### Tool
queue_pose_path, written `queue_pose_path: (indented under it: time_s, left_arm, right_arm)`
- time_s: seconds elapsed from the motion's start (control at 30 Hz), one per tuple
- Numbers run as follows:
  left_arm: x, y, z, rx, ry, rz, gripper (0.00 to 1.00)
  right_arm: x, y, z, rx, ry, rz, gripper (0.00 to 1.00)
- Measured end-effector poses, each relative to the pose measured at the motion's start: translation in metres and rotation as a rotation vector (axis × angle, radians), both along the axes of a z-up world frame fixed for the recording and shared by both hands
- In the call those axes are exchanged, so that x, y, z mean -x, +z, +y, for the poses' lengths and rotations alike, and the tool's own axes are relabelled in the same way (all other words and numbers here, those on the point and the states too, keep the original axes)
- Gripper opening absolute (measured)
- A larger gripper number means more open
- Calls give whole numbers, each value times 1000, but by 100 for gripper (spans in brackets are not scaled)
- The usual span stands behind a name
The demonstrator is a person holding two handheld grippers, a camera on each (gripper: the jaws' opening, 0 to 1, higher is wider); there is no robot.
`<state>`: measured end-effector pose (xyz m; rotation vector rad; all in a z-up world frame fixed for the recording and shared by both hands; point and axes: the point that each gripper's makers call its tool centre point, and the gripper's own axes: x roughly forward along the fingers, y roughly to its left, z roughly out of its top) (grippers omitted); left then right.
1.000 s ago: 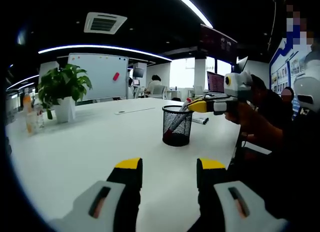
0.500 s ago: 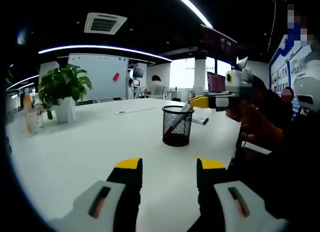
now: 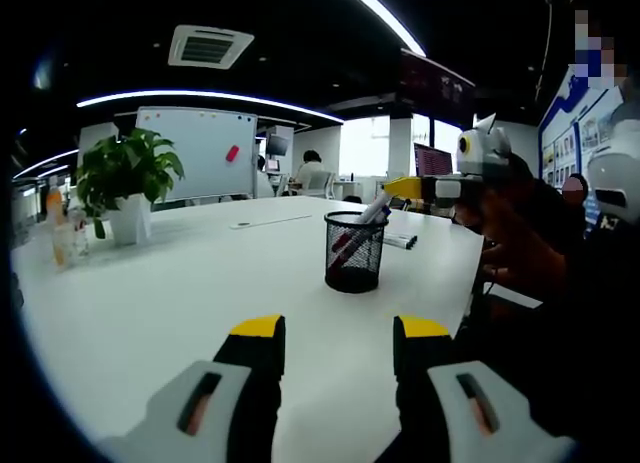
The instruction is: Pick up the whiteboard markers from the pen holder and place them facing the whiteboard neatly
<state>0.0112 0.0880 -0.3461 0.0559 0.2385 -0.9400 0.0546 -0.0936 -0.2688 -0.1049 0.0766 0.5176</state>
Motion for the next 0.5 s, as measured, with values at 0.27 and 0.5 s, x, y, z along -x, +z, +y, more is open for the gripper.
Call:
queue_pose_path:
  time_s: [0.27, 0.5]
  left_arm:
    - [0, 1, -2, 2, -4, 2, 45]
    - [0, 2, -3, 1, -5, 1, 45]
  right_arm:
    - [7, 8, 0, -32, 20, -2, 12]
    - [8, 8, -1, -24, 20, 5, 12]
